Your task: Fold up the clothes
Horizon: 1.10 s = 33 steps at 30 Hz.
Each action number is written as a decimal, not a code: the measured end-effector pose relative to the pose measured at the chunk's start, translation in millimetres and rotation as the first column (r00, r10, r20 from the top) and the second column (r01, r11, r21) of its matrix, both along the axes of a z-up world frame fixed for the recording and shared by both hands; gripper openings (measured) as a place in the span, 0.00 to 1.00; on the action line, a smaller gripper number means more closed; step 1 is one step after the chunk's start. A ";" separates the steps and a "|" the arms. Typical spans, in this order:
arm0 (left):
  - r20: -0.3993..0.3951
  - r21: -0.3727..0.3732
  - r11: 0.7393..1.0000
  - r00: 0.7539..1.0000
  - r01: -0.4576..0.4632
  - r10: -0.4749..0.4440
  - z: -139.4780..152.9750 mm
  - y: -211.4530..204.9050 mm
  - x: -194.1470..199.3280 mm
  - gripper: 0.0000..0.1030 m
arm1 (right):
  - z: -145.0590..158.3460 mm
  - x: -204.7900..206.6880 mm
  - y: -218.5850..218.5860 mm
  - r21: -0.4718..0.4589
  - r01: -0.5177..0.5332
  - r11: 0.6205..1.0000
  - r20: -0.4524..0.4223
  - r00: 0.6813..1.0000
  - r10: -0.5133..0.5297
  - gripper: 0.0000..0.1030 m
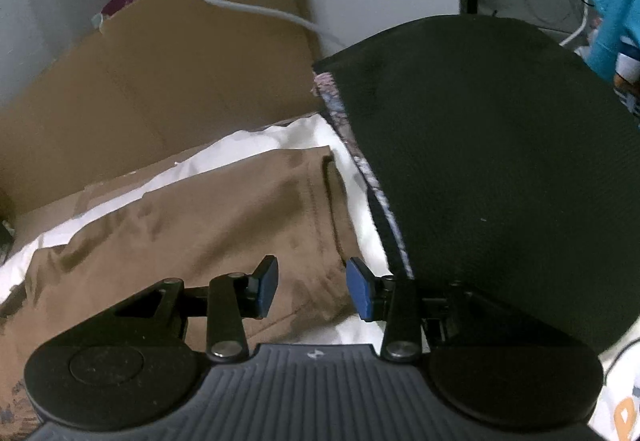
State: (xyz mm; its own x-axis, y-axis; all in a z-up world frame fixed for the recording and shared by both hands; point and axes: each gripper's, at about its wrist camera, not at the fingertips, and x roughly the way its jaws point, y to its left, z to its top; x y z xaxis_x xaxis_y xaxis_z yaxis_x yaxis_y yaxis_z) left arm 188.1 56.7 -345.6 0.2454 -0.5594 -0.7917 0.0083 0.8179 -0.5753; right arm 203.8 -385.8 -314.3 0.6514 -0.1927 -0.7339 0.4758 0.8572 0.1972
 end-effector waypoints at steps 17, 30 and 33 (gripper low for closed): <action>-0.010 -0.001 1.000 1.000 -0.008 0.008 -5.4 8.1 -1.0 0.34 | -18.6 5.1 0.5 -0.089 -0.097 0.991 -0.106 0.991 0.087 0.06; -0.013 0.003 1.000 0.999 0.030 -0.030 -5.5 11.1 10.6 0.34 | -14.6 -11.8 9.6 -0.192 -0.067 0.979 -0.158 0.987 0.037 0.05; -0.014 0.004 1.000 0.999 0.031 -0.031 -6.6 12.3 11.2 0.34 | -21.7 -9.4 9.7 -0.186 -0.065 0.980 -0.194 0.981 0.028 0.07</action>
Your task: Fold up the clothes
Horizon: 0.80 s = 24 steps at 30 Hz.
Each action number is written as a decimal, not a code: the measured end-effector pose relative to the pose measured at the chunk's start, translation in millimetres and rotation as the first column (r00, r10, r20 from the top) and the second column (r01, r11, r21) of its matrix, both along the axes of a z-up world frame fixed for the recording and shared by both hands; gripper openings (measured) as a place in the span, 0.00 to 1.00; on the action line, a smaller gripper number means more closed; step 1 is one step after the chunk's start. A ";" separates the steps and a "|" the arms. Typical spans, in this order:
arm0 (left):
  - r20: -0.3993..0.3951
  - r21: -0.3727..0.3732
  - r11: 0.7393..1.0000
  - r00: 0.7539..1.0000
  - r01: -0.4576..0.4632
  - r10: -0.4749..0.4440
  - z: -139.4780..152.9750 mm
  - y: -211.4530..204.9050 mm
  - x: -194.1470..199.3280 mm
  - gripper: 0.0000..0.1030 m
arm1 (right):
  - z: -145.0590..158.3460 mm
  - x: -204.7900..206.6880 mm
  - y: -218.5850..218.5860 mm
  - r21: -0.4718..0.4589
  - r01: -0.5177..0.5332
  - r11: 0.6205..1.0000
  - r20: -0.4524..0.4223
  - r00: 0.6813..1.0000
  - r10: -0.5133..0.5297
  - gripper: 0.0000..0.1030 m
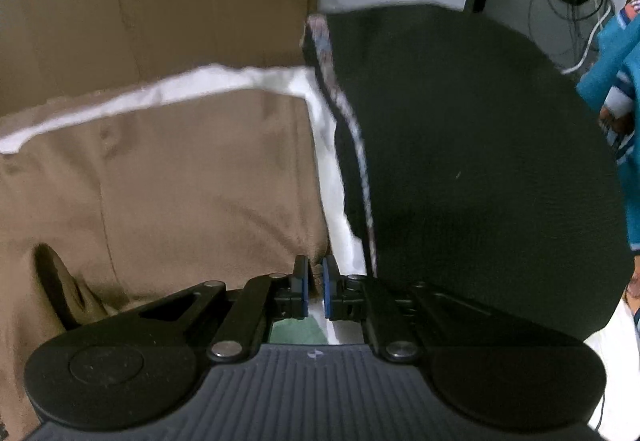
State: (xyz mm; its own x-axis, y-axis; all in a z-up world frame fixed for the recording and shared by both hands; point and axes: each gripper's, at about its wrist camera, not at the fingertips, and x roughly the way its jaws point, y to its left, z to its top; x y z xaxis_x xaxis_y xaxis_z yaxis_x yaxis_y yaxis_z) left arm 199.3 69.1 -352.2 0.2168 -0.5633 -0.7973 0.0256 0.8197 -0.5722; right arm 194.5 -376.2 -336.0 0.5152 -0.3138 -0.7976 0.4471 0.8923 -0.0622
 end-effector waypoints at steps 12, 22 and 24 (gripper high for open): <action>0.063 0.030 0.997 0.995 -0.076 0.074 16.0 36.8 14.8 0.34 | 28.7 -14.7 14.1 -0.070 -0.052 0.996 0.028 0.998 0.054 0.15; 0.166 0.132 0.974 0.973 -0.186 0.163 37.2 91.9 39.5 0.38 | 51.9 14.3 28.0 0.087 -0.270 0.959 0.151 0.955 0.256 0.15; 0.189 0.162 0.965 0.967 -0.204 0.172 40.8 102.0 46.0 0.38 | 54.7 20.7 34.0 0.097 -0.304 0.948 0.170 0.943 0.285 0.16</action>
